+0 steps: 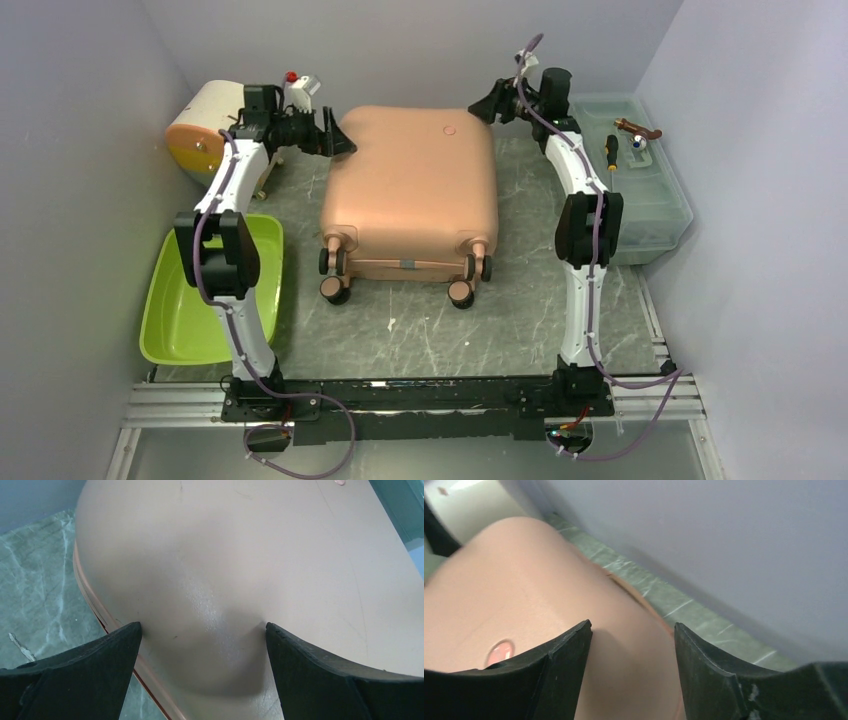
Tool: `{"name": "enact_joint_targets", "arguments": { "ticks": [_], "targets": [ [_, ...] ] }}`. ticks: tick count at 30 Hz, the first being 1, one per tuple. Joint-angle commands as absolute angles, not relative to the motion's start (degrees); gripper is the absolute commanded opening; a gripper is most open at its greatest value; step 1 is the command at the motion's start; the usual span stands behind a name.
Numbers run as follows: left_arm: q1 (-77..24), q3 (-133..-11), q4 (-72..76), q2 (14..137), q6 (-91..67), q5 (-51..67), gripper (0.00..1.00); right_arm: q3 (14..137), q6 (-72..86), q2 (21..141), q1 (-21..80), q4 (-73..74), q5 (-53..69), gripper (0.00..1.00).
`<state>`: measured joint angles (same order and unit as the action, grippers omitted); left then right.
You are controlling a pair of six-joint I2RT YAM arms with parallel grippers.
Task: Open, take out, and arrange the luggage
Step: Unzip the zipper of the luggage, then adjust the luggage at the center of the board.
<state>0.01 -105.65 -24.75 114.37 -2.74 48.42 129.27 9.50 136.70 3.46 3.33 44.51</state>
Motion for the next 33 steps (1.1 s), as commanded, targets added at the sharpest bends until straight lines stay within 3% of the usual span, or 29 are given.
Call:
{"name": "enact_joint_targets", "arguments": {
  "ticks": [1, 4, 10, 20, 29, 33],
  "targets": [
    [-5.5, -110.1, -27.4, 118.9, -3.1, 52.2, 0.99, 126.1, 25.3, 138.5, 1.6, 2.7, 59.8, 0.62],
    [-8.0, -112.6, -28.8, 122.6, -2.4, 55.8, 1.00, 122.7, 28.6, 137.4, 0.8, 1.9, 64.9, 0.60],
    [-13.3, -118.7, -32.2, 129.8, -0.8, 61.7, 1.00, 115.6, 20.3, 130.6, 0.3, 9.2, 68.2, 0.58],
    [-19.4, -126.2, -42.0, 134.4, 8.0, 68.8, 1.00, 101.8, -6.1, 120.0, 0.2, 34.9, 71.0, 0.52],
    [-17.3, -123.3, -46.5, 124.6, 15.6, 60.6, 1.00, 93.3, -48.4, 115.1, -1.3, 75.0, 75.4, 0.46],
    [-15.2, -121.8, -47.8, 118.0, 17.2, 53.3, 1.00, 89.9, -47.9, 110.0, -1.7, 73.5, 72.7, 0.46]
  ]
}}
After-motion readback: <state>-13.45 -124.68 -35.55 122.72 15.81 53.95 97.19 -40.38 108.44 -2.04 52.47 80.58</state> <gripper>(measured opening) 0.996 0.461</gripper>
